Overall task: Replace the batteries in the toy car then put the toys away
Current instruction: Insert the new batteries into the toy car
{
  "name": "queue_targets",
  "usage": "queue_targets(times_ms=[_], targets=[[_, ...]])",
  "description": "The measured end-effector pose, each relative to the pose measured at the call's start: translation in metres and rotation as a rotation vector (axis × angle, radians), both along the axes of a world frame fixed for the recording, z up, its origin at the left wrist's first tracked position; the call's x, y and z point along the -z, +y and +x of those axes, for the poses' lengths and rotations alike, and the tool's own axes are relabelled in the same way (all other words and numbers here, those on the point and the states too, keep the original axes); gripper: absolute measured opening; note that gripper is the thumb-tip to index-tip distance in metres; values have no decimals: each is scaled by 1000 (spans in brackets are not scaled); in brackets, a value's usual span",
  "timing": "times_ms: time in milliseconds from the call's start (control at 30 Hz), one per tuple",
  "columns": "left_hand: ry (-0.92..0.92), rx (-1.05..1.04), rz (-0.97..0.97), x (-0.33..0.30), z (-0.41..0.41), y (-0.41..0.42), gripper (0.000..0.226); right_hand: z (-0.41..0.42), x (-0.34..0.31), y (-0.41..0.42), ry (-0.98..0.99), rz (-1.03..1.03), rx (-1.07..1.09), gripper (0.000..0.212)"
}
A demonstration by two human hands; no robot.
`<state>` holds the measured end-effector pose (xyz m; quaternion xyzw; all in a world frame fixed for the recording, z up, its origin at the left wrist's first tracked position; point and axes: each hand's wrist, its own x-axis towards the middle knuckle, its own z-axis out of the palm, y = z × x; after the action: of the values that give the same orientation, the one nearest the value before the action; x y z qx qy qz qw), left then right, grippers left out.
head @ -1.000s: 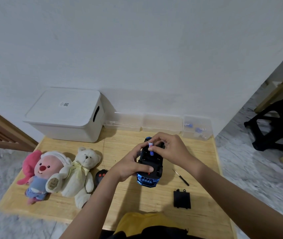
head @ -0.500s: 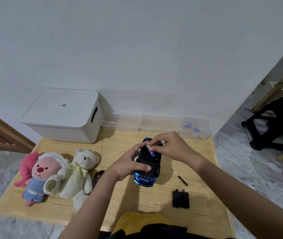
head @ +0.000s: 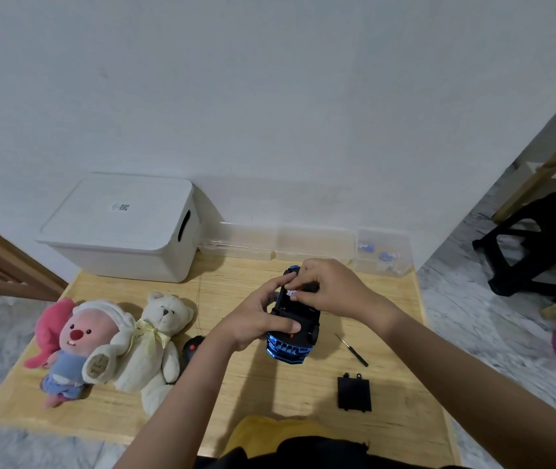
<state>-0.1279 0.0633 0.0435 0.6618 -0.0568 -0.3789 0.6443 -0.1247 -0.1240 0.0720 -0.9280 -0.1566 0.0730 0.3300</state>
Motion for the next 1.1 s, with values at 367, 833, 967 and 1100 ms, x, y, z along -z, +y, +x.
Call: queue_targets(times_ms=[367, 833, 967, 1100], targets=[[-45, -23, -16, -3, 4, 0, 87, 1, -13, -5, -49, 80, 70, 7], [-51, -27, -8, -5, 5, 5, 85, -6, -24, 2, 17, 603, 206, 4], [-41, -29, -19, -6, 5, 5, 85, -8, -19, 2, 48, 568, 186, 4], [-28, -53, -30, -4, 3, 6, 89, -7, -17, -1, 71, 529, 156, 5]])
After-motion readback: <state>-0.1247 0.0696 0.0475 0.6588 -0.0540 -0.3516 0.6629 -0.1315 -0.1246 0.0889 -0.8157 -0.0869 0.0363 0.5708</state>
